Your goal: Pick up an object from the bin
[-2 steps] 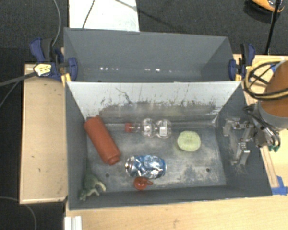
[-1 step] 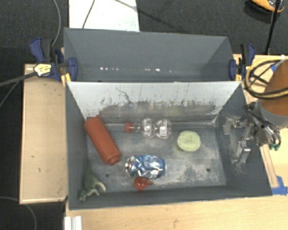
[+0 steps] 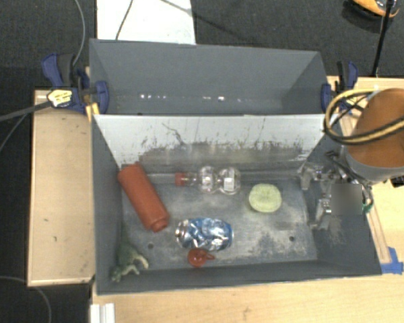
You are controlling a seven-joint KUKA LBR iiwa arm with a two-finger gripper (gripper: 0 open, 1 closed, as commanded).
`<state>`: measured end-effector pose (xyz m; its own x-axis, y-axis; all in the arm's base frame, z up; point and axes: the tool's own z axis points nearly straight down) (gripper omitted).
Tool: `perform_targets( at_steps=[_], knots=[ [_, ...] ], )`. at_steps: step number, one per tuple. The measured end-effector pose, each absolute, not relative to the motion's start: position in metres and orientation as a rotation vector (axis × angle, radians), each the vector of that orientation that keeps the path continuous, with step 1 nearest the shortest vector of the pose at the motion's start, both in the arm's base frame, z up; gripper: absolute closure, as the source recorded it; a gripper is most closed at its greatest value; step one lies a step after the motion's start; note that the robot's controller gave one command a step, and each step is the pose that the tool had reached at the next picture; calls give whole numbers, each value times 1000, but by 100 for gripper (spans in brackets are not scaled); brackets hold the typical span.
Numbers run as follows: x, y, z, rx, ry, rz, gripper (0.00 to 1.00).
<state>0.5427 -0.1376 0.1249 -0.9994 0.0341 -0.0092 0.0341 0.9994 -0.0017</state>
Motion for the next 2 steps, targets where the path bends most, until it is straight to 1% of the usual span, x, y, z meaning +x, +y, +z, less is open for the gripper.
perform_targets(
  at_steps=[1, 2],
  knots=[
    [543, -140, 83, 308, 3126, 2, 0],
    [551, -120, 76, 288, 3124, -1, 0]
  ],
)
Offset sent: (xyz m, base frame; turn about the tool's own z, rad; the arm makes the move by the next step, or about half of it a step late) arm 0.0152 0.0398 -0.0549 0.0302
